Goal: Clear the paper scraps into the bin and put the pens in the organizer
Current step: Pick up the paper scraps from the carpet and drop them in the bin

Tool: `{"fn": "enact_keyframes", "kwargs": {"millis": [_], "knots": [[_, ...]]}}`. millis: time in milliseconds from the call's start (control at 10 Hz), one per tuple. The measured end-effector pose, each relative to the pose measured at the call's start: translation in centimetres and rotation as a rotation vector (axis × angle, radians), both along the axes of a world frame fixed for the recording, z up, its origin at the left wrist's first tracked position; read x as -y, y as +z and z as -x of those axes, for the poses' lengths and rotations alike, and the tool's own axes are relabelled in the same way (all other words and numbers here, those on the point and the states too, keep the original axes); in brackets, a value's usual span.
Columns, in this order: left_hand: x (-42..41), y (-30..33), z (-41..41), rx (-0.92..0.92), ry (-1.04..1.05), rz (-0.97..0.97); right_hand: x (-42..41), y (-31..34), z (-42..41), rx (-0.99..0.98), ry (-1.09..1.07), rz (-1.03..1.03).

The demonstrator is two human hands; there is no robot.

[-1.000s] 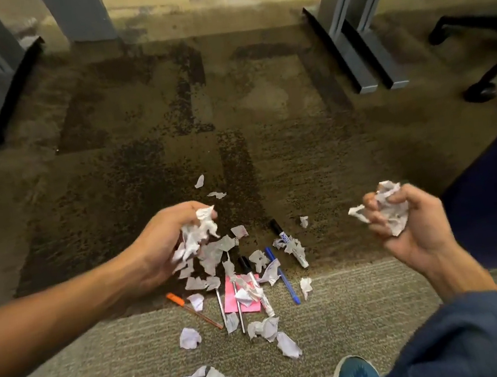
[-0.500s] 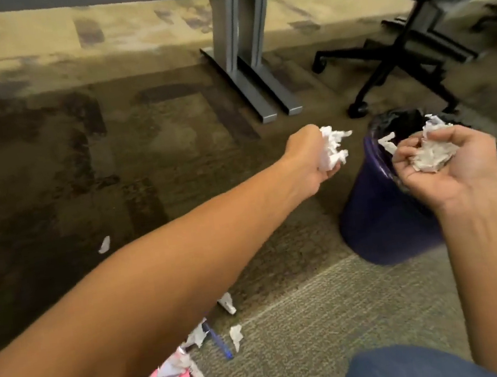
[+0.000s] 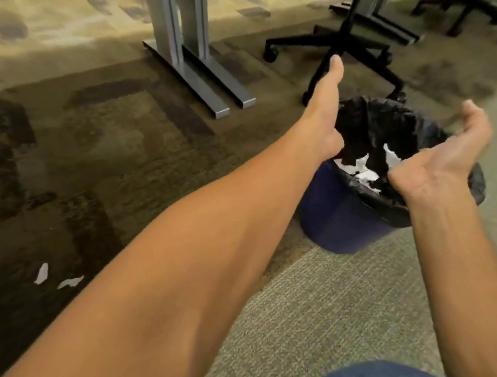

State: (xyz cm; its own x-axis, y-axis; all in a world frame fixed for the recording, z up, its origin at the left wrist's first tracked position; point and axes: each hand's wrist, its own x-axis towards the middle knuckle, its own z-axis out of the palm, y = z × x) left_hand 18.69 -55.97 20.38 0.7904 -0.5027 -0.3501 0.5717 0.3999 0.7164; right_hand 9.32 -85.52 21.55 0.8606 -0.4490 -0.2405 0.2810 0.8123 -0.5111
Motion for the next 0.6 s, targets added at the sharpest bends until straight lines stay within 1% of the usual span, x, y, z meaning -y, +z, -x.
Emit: {"fn": "enact_keyframes", "kwargs": {"millis": [100,200,300,400,500,600], "knots": [[-3.1,-0.9,0.6,0.08,0.039,-0.003,-15.6,-4.1,0.3,-0.045,0.01,0.247],[-7.5,-2.6,2.6,0.141,0.052,-0.05,-22.6,-2.8,-0.7,0.021,0.176,0.344],[-12.2,-3.6,5.0,0.172,0.078,-0.136,-25.3,-4.3,0.4,0.036,0.312,0.469],[-20.7,-5.4,9.5,0.216,0.212,-0.291,-30.0,-8.1,2.2,0.009,0.602,0.68],[-28.2,-7.8,14.5,0.166,0.271,-0.34,-32.7,-11.5,3.9,-0.05,0.815,0.826],[-36.6,-12.3,22.3,0.026,0.365,-0.384,-35.6,-15.3,6.3,-0.13,1.026,0.921]]}}
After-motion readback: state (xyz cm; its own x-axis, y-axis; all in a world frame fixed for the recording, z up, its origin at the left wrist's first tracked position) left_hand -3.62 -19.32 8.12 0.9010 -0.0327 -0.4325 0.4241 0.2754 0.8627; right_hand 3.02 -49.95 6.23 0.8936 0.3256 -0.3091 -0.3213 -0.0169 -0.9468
